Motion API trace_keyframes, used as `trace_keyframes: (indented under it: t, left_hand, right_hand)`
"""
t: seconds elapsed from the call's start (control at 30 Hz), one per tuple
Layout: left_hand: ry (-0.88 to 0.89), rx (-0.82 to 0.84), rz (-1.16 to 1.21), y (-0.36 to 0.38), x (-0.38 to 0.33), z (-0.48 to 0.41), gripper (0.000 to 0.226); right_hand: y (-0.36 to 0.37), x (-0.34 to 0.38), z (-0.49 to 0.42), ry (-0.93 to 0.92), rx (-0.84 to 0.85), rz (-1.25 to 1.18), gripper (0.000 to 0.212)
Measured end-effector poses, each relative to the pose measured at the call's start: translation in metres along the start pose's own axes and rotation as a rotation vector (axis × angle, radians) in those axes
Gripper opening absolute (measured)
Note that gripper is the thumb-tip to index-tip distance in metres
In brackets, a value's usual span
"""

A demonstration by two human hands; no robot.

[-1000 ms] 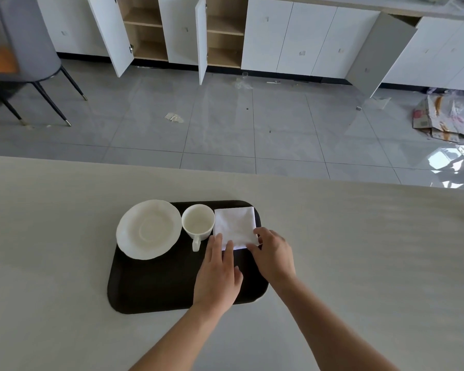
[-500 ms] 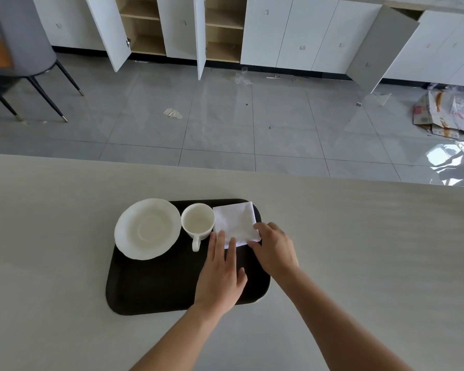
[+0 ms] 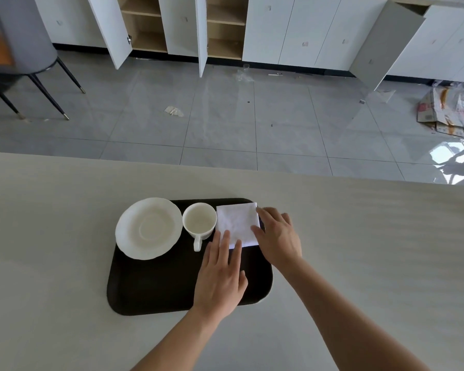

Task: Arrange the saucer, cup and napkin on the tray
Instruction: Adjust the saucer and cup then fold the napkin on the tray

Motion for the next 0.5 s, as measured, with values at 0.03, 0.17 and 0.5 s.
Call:
trace_keyframes:
  t: [0.03,0.17,0.5]
  left_hand:
    - [0.010,-0.004,-0.013,-0.001,-0.001,0.000,0.063]
    - [0.003,0.037,-0.040,0.000,-0.003,-0.001,0.061]
    - [0.019,0.106,-0.088,-0.001,-0.008,-0.019,0.061]
  right_hand:
    - [0.001,0.006,-0.005,-0.042,-0.002,0.041,0.046]
    - [0.021,0.019,-0.013,-0.194,0.044,0.272,0.046]
    - [0.034,0.033,-0.010,-0.419,0.082,0.310,0.054]
Point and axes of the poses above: each hand's wrist, its own z-axis away from the middle knuckle, its own y-axis out of the palm, x = y × z, the point moved 10 cm from there along -z, towards the middle knuckle, and after that the axes turned 8 degrees about y, right-handed, at the moved point
